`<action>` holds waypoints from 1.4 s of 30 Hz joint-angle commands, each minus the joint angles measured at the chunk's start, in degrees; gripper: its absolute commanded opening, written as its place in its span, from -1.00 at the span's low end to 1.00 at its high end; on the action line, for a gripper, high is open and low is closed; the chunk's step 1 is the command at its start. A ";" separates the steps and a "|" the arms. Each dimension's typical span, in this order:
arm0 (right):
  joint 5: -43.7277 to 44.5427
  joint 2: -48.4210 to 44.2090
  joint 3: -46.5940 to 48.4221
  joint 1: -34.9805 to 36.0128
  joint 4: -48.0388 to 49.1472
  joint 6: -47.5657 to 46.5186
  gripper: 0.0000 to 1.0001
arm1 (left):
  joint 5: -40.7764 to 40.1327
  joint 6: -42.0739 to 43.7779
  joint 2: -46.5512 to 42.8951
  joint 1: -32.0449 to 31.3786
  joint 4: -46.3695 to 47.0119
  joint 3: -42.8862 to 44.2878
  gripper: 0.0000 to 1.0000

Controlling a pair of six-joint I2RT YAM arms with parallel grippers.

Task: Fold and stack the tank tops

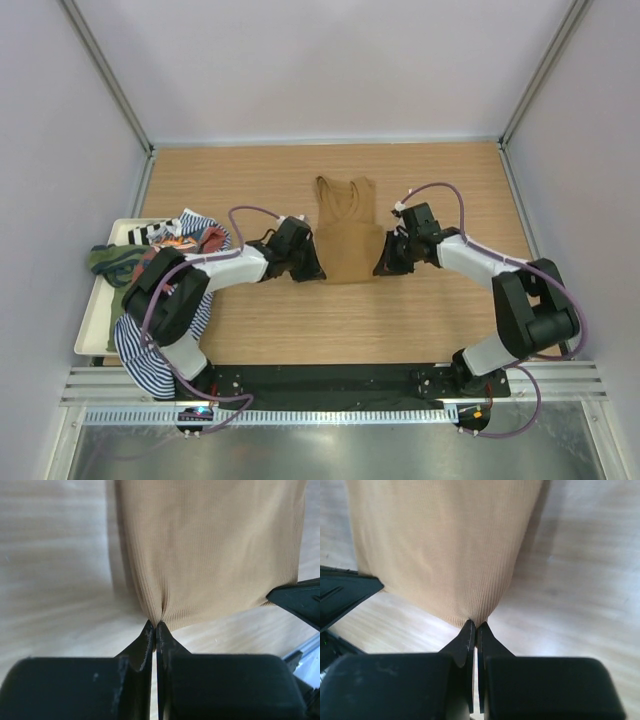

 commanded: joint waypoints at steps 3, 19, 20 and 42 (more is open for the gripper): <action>3.59 -10.36 -2.04 4.21 -5.35 0.74 -0.98 | -3.79 -1.18 -8.95 -3.70 -1.33 -3.29 -1.00; 5.97 -32.60 -5.21 7.12 -19.15 5.67 -0.91 | -9.77 -9.27 -28.54 -17.68 -8.28 -9.97 -1.00; 5.62 -33.13 -4.86 7.12 -19.77 5.58 -0.91 | -10.03 -9.71 -29.26 -18.12 -8.54 -9.98 -1.00; 7.37 -37.27 2.08 7.21 -26.90 5.23 -0.93 | -18.37 -17.97 -31.20 -30.69 -9.60 -7.96 -1.00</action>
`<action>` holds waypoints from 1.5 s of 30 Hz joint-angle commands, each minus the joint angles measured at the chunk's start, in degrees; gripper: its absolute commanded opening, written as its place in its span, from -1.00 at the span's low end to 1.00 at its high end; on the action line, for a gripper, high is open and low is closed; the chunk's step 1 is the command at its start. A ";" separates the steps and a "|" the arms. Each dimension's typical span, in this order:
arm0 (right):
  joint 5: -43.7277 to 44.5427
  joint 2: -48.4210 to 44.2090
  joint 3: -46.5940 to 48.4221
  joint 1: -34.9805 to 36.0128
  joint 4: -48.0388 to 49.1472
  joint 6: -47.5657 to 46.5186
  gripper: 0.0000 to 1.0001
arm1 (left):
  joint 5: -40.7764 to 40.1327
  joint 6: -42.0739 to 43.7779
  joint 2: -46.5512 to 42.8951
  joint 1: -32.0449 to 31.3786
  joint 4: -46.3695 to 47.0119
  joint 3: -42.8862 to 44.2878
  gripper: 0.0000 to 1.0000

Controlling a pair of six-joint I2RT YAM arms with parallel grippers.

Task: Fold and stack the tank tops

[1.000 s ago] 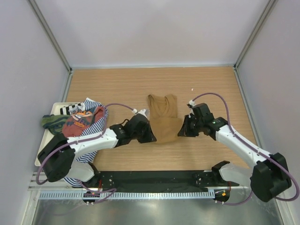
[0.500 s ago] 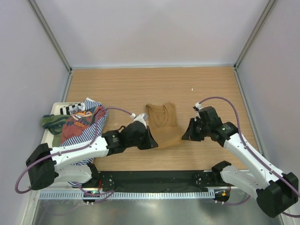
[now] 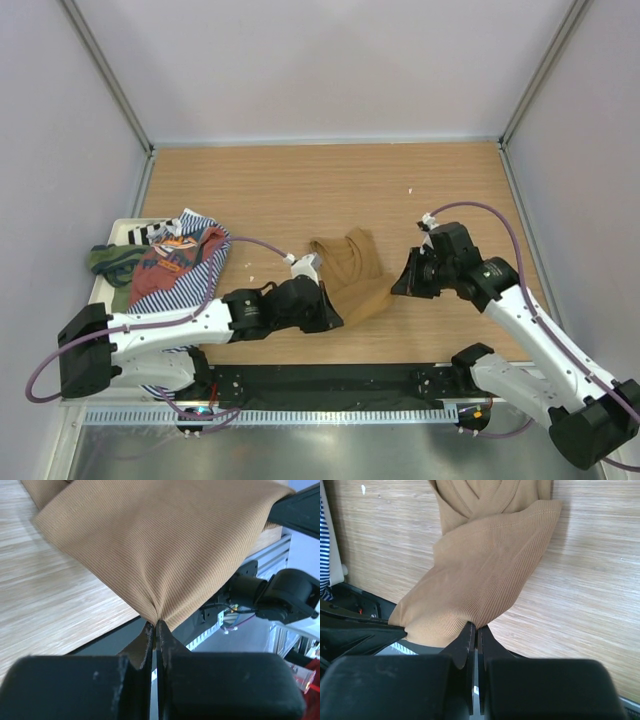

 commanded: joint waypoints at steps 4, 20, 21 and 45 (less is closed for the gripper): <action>3.07 3.88 5.39 0.17 1.78 0.16 -0.94 | -5.23 -2.61 -1.19 -0.24 -0.05 2.74 -1.00; 6.50 15.30 15.32 0.00 3.37 -0.45 -0.95 | -1.46 -2.17 -0.66 7.75 -0.57 5.64 -1.00; 6.68 16.61 16.46 0.08 3.28 -0.54 -0.94 | -0.50 -2.08 -0.49 9.15 -0.40 5.73 -1.00; 4.22 40.87 31.40 -4.13 7.94 -1.77 -0.91 | 11.81 4.07 13.13 26.82 2.85 12.14 -1.00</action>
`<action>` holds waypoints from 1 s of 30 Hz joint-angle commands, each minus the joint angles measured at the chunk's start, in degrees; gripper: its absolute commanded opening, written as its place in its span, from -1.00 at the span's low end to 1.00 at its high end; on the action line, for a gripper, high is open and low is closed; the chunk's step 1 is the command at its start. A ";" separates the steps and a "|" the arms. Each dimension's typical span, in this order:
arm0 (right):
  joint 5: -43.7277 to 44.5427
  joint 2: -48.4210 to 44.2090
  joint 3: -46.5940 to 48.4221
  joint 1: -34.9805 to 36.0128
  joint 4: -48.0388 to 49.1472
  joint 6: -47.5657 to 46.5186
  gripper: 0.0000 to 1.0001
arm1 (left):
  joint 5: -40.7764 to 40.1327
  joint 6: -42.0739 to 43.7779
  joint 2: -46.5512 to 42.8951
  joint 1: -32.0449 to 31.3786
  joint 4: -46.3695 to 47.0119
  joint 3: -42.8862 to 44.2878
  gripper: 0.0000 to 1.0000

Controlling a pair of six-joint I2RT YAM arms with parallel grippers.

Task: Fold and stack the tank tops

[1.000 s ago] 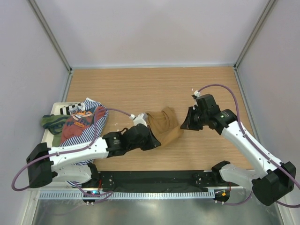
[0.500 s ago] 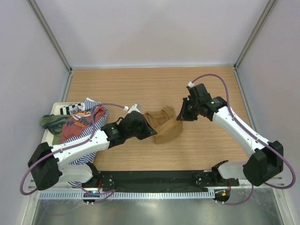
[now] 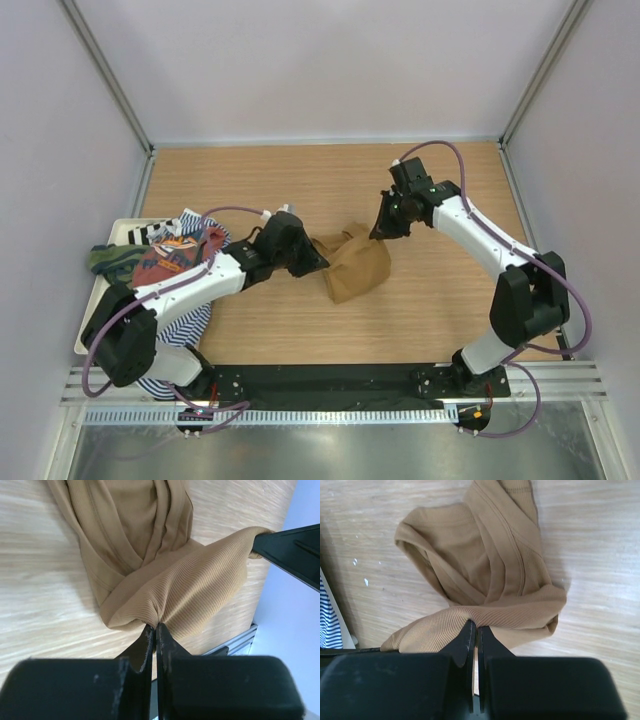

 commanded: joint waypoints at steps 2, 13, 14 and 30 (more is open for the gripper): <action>-0.59 3.25 6.56 -1.08 3.00 -0.96 -0.91 | 2.75 2.76 2.62 2.63 1.41 3.90 -1.00; -2.61 19.33 21.77 -2.40 3.70 0.26 -0.89 | 10.22 5.31 13.07 12.74 2.99 10.23 -1.00; -3.05 20.38 22.82 -2.48 3.96 0.53 -0.88 | 10.66 5.57 13.70 13.53 3.52 10.67 -1.00; 0.81 30.25 27.54 -4.42 26.61 6.86 0.39 | 20.07 9.87 36.56 24.70 4.67 33.79 0.55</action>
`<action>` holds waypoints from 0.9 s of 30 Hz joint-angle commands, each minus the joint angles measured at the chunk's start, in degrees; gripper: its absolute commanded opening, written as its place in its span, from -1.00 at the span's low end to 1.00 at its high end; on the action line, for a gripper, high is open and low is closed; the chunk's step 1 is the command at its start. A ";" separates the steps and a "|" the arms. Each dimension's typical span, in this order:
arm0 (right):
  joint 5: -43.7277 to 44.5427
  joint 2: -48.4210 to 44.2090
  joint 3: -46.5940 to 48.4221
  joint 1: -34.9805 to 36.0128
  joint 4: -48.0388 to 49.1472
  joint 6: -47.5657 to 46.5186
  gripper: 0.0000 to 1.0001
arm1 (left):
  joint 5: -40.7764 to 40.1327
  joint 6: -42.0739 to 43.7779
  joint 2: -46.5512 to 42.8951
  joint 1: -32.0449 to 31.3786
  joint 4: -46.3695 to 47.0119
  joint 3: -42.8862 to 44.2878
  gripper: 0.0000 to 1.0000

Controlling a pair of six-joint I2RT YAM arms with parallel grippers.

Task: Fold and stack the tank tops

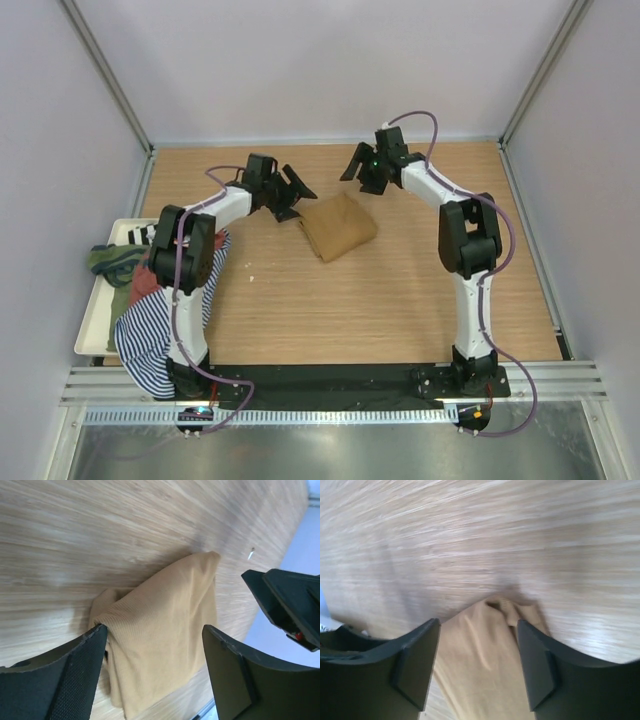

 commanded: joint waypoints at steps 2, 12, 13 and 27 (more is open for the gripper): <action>4.01 -10.85 -8.95 -0.24 10.32 -1.85 0.50 | -0.25 4.74 -4.47 -0.28 -4.42 3.54 0.57; 2.34 -14.56 -16.34 -0.07 0.67 -12.30 0.42 | -6.14 8.18 -15.55 -1.86 -7.50 -7.96 0.47; 2.51 -14.65 -16.96 0.02 0.22 -12.92 0.43 | -6.41 8.35 -16.17 -2.13 -8.20 -8.93 0.47; -1.80 -20.44 -33.30 0.99 4.51 -12.40 -0.64 | -5.70 10.29 -18.18 -4.50 -9.26 -12.10 0.31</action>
